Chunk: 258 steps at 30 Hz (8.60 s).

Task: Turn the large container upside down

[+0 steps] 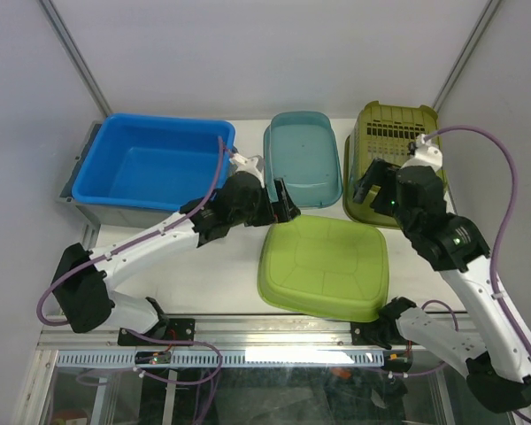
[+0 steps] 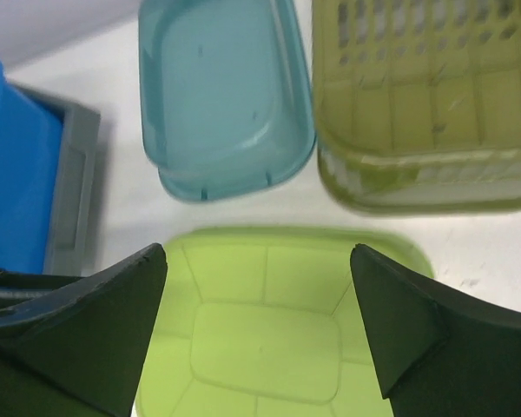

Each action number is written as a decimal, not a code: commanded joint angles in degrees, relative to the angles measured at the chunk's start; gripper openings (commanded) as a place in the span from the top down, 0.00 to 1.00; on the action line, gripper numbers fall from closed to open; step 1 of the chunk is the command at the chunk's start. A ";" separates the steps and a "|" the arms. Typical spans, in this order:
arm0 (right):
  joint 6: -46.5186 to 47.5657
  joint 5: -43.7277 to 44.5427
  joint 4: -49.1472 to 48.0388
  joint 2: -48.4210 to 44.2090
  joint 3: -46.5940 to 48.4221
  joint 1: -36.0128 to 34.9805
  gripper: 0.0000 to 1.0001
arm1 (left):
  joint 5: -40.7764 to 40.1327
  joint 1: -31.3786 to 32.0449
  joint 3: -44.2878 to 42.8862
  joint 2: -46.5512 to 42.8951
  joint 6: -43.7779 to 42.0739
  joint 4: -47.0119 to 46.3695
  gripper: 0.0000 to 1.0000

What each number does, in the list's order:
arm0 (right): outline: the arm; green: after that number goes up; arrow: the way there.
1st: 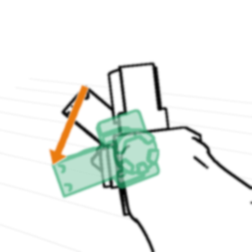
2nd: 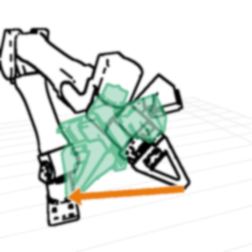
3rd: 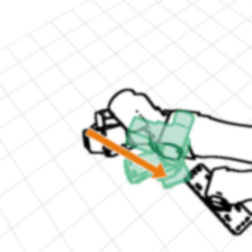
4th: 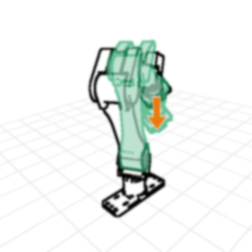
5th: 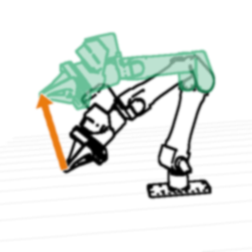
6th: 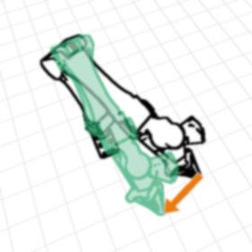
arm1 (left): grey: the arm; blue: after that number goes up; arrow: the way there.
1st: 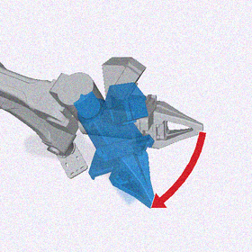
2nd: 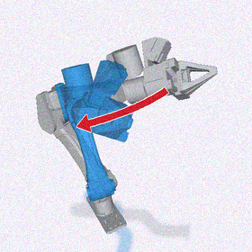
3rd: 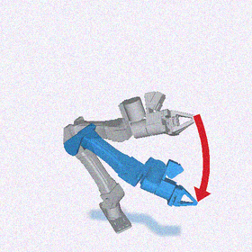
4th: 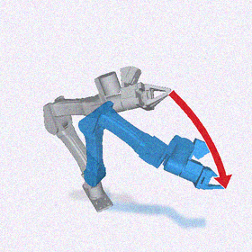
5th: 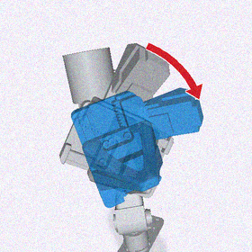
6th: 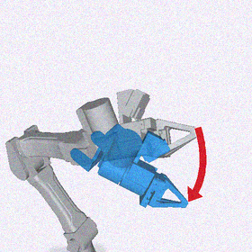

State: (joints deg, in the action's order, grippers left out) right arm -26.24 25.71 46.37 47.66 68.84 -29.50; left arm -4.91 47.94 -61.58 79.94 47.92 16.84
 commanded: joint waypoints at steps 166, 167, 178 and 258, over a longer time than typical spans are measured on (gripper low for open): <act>-2.76 -50.71 -18.85 9.06 -20.88 7.07 0.02 | 14.41 -13.93 -52.89 -14.94 -6.40 4.23 1.00; -3.42 -48.52 -19.84 10.35 -21.06 4.03 0.01 | 11.79 -13.93 -52.33 -15.68 -6.84 4.36 1.00; -9.28 -30.28 -20.63 27.66 -18.77 -5.70 0.01 | 5.86 -13.94 -49.96 -18.27 -8.14 5.32 1.00; 3.87 -107.55 -43.03 28.66 5.39 26.08 0.12 | 81.25 -27.69 -32.55 21.69 16.61 -12.77 1.00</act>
State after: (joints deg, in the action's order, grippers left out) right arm -15.59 -70.54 16.10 76.31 78.41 -3.03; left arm 74.04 20.88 -92.79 96.75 67.33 2.57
